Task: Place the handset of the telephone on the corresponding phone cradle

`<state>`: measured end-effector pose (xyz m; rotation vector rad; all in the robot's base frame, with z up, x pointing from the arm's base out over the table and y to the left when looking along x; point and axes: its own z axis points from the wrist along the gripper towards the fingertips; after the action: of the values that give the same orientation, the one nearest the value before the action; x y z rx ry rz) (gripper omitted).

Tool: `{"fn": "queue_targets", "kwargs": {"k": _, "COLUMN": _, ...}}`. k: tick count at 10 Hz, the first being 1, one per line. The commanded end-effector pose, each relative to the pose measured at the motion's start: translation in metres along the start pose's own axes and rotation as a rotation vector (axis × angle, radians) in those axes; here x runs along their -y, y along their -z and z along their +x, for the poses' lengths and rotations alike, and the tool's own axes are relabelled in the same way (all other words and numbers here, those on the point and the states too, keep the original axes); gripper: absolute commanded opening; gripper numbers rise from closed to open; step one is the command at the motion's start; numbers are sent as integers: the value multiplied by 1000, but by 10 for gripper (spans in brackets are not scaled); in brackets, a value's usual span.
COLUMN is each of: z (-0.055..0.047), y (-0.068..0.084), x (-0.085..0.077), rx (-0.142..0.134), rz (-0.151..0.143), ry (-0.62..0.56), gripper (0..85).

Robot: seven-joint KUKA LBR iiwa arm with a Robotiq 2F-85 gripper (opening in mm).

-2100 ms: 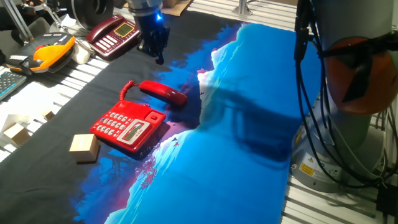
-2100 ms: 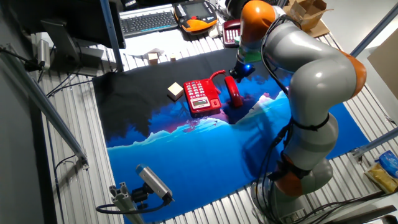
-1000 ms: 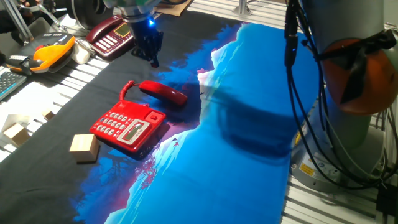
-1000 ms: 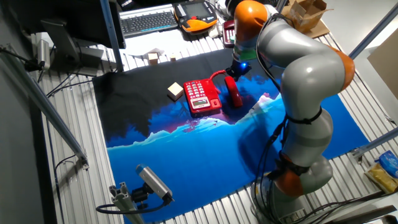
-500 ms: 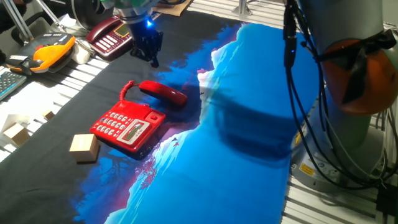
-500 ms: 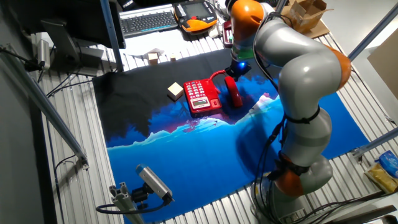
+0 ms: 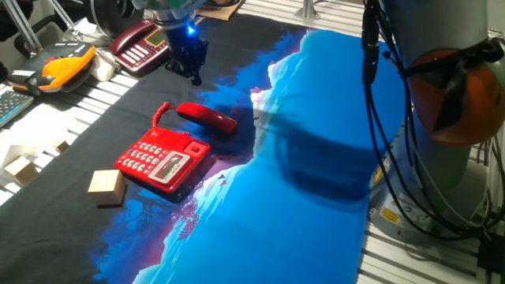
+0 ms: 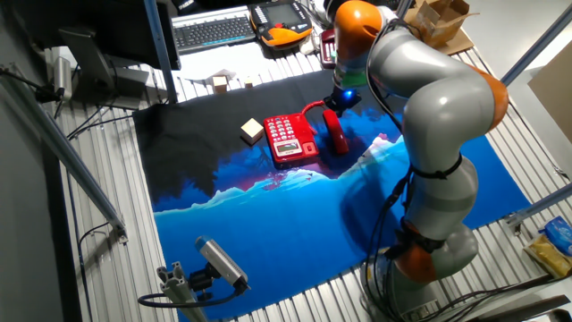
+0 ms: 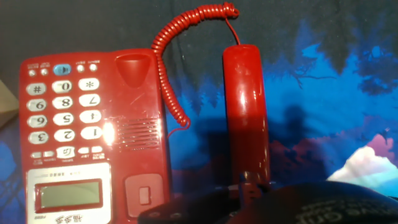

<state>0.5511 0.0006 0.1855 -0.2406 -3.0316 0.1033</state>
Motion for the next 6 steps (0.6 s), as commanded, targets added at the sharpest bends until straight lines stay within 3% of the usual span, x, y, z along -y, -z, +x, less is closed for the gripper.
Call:
{"fn": "queue_targets", "kwargs": {"k": 1, "z": 0, "y": 0, "x": 0, "rx": 4, "rz": 14, "ry": -10, "gripper": 170}}
{"fn": "queue_targets", "kwargs": {"k": 2, "z": -4, "y": -5, "x": -1, "rx": 5, "rz": 38, "ry": -27, "gripper": 340}}
{"fn": "queue_targets", "kwargs": {"k": 3, "z": -10, "y": -10, "x": -1, "rx": -11, "rz": 40, "ry": -50, "gripper": 340}}
{"fn": "queue_targets", "kwargs": {"k": 4, "z": -17, "y": -17, "x": 0, "rx": -1, "rz": 38, "ry": -48, "gripper": 510}}
{"fn": "queue_targets", "kwargs": {"k": 6, "z": -34, "y": -33, "x": 6, "rx": 1, "rz": 32, "ry": -25, "gripper": 510}}
